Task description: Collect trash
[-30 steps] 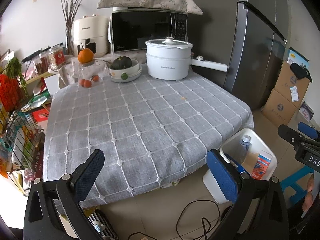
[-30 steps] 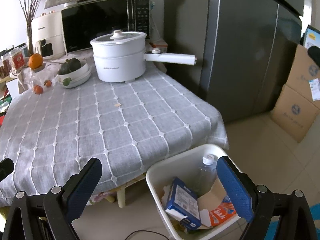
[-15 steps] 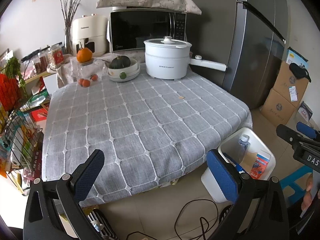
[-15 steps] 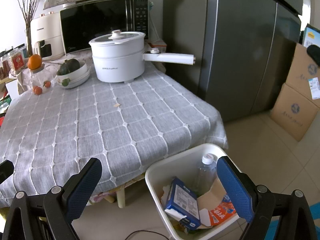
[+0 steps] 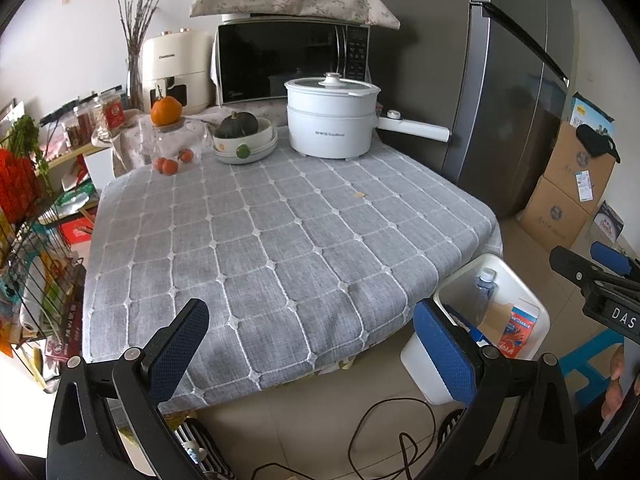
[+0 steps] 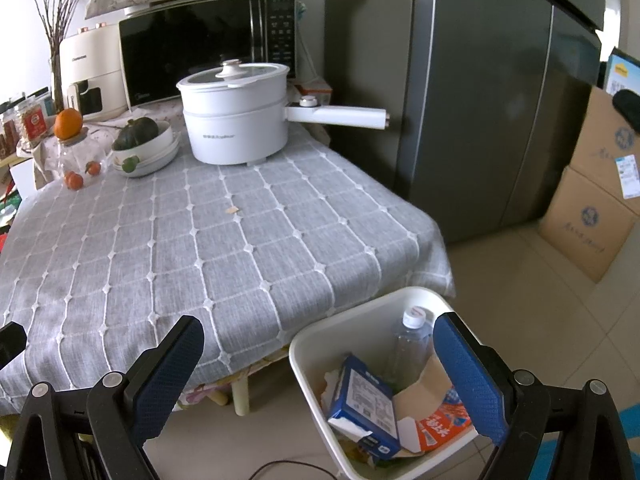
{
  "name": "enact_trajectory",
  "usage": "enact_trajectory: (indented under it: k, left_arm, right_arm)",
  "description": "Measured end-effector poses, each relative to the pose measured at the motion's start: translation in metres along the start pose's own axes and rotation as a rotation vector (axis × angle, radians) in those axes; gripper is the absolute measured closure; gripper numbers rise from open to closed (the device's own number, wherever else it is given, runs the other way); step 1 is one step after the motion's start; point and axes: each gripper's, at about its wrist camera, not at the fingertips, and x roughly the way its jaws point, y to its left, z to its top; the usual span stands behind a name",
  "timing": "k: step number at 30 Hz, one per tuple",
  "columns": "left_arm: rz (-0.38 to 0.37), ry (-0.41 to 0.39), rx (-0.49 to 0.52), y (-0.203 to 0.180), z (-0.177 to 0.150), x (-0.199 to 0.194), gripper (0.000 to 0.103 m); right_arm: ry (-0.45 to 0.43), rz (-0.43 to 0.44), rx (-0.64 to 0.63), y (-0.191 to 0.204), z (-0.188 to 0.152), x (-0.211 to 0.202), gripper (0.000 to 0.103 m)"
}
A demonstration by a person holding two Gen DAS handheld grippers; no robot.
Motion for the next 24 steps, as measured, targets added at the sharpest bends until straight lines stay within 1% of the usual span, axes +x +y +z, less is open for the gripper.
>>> enact_trajectory:
  k: [13,20,24]
  left_arm:
    - [-0.001,0.002,-0.002,-0.0002,-0.0005,0.0001,0.000]
    - [-0.019,0.033,-0.018,-0.0027,-0.0025,0.0044,0.000]
    - [-0.011,0.023,-0.025,0.0020,-0.0021,0.0021,0.000]
  right_arm:
    - [0.000,0.002,-0.001,-0.0005,0.0004,0.0001,0.007]
    - [0.001,0.001,-0.002,-0.0005,0.0004,0.0003,0.007]
    - [0.007,0.004,-0.012,-0.0007,0.0000,0.0033,0.006]
